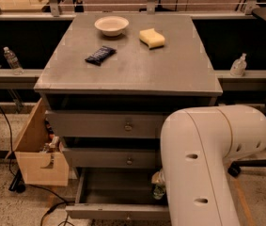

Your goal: Place green can into bottom drawer

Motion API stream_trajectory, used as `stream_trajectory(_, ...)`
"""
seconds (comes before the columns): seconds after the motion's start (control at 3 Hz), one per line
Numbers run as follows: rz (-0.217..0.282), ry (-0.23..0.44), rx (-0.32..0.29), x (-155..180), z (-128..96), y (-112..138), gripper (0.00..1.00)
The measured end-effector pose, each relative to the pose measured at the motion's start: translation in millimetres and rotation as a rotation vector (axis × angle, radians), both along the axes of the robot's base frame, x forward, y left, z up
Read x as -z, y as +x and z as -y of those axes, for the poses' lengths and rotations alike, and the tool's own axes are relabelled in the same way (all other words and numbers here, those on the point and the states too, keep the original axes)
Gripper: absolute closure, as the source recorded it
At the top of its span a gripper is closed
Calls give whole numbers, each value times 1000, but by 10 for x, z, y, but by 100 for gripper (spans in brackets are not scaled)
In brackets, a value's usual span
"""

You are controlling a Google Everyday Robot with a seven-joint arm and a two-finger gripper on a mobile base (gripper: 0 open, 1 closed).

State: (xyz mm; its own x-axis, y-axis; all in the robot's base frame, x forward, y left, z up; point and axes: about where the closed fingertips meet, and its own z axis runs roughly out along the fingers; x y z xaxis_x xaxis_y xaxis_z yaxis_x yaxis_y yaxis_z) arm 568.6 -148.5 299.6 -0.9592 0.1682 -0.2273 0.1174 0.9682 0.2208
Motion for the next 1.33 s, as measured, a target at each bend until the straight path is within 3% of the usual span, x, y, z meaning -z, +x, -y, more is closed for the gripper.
stream_trajectory(0.67, 10, 45, -9, 386, -28, -60, 100)
stream_trajectory(1.33, 75, 90, 3, 586, -22, 33, 100)
